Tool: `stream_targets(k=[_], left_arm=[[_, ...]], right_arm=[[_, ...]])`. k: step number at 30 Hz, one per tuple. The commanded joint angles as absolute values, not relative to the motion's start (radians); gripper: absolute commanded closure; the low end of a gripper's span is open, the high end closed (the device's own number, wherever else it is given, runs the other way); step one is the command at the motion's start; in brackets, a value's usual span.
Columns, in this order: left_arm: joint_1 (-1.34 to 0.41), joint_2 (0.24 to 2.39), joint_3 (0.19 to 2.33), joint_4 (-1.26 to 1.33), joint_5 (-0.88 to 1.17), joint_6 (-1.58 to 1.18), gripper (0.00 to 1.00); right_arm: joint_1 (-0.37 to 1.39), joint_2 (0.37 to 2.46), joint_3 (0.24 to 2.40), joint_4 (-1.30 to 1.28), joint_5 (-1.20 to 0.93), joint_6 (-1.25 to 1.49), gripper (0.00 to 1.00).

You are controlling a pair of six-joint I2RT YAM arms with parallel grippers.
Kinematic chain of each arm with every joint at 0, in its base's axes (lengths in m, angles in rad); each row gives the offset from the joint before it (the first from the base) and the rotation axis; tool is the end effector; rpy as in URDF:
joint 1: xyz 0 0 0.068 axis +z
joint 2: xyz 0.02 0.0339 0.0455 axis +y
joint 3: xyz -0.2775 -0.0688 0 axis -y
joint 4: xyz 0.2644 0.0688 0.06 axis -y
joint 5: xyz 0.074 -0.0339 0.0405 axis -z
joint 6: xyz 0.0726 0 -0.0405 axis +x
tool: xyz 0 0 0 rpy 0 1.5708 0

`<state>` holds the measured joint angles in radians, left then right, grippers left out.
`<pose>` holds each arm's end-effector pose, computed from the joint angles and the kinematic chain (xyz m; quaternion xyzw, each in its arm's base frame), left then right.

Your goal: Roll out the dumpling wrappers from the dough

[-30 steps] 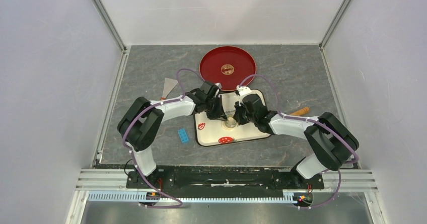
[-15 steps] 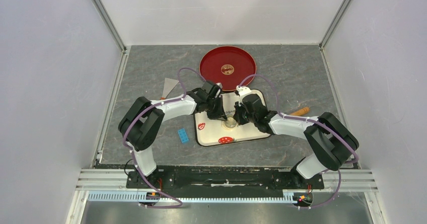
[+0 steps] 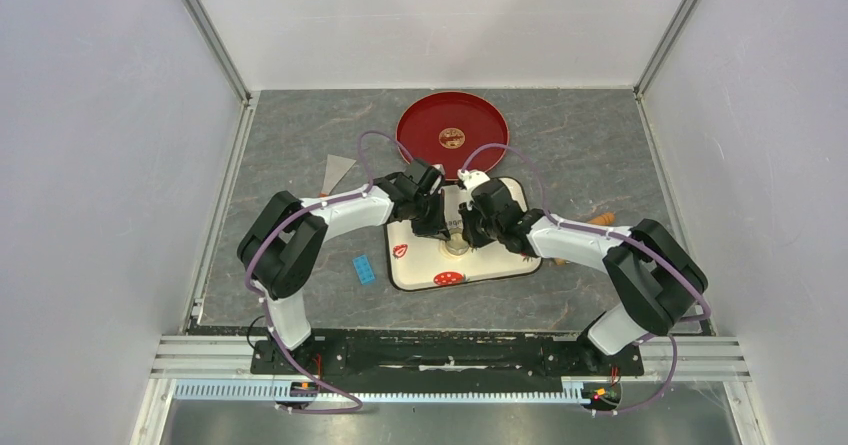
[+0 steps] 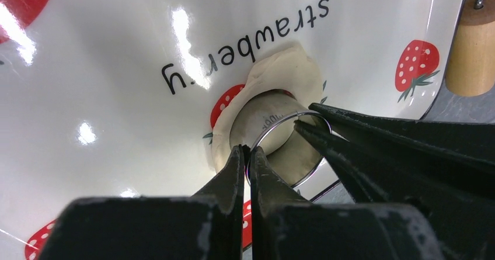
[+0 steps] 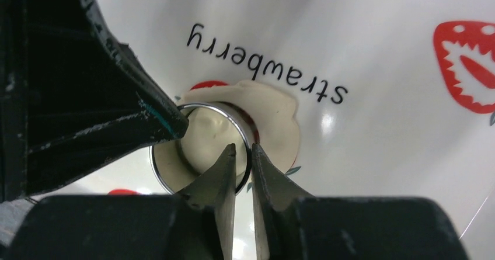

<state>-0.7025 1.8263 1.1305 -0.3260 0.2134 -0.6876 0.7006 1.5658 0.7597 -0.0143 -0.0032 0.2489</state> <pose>0.3008 -0.2748 0.1349 0.0360 0.9568 -0.2513 0.1413 0.2635 0.2225 0.1345 -0.2089 0.9067 0.1688 0.3252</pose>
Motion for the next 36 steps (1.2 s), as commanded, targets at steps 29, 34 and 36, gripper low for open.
stream_targets(k=[29,34,36], left_arm=[[-0.682,1.752,1.181,-0.489,0.314,-0.598,0.61],[-0.67,1.749,1.175,-0.472,0.357,-0.59,0.61],[-0.67,1.753,1.177,-0.474,0.363,-0.58,0.61]], right_arm=[[0.756,1.476,0.87,-0.364,-0.097,0.271,0.52],[0.75,1.454,0.864,-0.341,-0.092,0.289,0.51],[0.746,1.449,0.859,-0.331,-0.098,0.298,0.51]])
